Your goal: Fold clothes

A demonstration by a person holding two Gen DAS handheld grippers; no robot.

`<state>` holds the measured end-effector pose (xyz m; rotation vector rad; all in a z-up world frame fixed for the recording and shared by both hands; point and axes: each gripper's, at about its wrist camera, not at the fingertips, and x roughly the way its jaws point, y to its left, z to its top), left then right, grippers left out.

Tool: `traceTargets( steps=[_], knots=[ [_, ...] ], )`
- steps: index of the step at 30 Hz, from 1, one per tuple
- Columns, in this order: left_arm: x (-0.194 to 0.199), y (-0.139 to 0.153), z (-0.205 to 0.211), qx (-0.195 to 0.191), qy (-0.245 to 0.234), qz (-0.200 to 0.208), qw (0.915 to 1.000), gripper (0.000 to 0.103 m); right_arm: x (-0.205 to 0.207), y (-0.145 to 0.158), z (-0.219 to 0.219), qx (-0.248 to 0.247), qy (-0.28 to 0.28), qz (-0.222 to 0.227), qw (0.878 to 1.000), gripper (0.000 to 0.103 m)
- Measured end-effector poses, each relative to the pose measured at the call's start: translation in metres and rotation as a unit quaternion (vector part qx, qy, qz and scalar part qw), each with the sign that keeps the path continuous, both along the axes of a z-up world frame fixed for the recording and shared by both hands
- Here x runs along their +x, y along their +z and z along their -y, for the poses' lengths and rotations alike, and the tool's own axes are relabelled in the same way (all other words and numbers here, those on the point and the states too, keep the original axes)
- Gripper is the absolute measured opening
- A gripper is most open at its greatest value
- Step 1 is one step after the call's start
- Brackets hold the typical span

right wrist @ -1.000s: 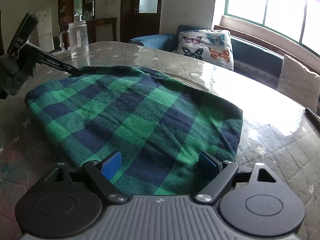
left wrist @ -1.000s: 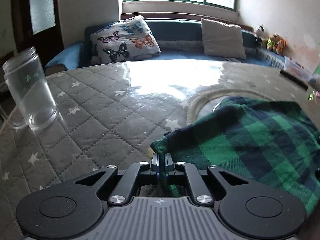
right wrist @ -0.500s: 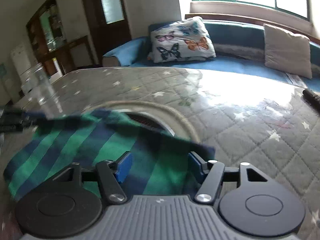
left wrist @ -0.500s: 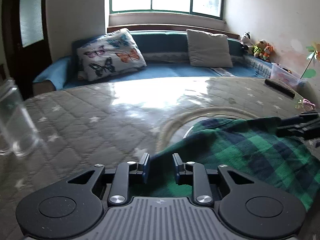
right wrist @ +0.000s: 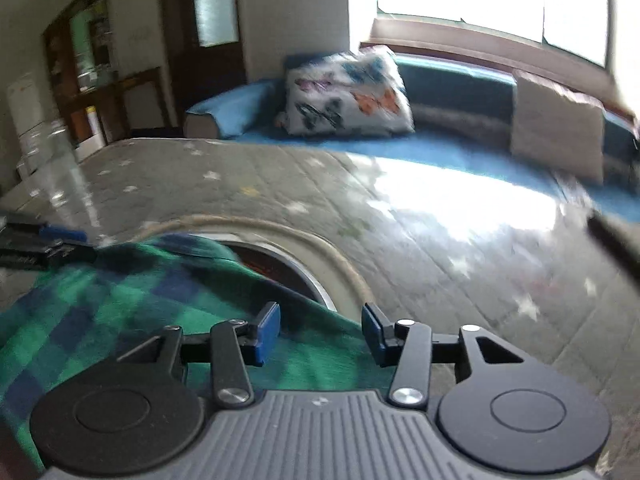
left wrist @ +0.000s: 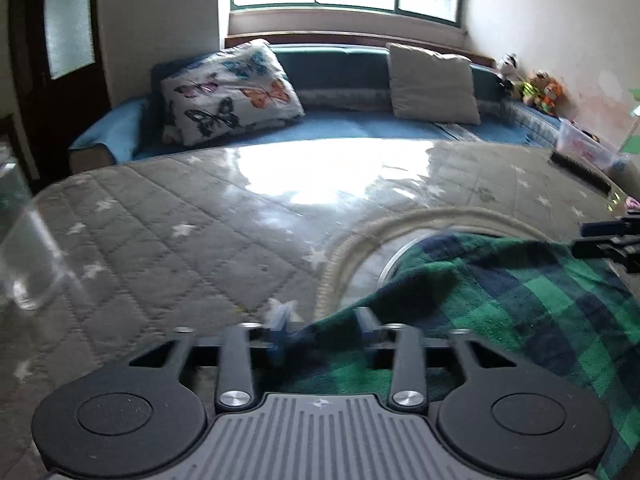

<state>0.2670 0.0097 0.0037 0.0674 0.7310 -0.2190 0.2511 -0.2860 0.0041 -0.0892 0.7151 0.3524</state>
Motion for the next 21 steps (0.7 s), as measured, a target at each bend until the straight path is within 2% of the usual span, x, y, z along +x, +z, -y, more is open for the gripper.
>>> traceTargets(
  steps=[2, 4, 7, 9, 14, 21],
  knots=[
    [-0.007, 0.006, -0.008, -0.001, 0.015, 0.006, 0.9999, 0.066, -0.014, 0.008, -0.015, -0.002, 0.034, 0.007, 0.999, 0.052],
    [-0.017, 0.012, -0.017, -0.002, 0.030, 0.012, 0.9995, 0.086, -0.030, 0.012, -0.032, -0.005, 0.072, 0.012, 0.997, 0.056],
    [-0.031, 0.019, -0.029, -0.007, 0.047, 0.021, 0.9986, 0.101, -0.057, 0.017, -0.062, -0.010, 0.134, 0.019, 0.991, 0.060],
    [-0.041, 0.023, -0.038, -0.016, 0.058, 0.026, 0.9979, 0.103, -0.079, 0.018, -0.088, -0.016, 0.187, 0.023, 0.982, 0.064],
    [-0.063, 0.029, -0.061, -0.051, 0.085, 0.023, 0.9948, 0.103, -0.122, 0.012, -0.150, -0.041, 0.296, 0.034, 0.954, 0.066],
    [-0.090, 0.020, -0.079, -0.084, 0.112, -0.002, 0.9902, 0.103, -0.154, -0.013, -0.213, -0.111, 0.359, 0.079, 0.924, 0.064]
  ],
)
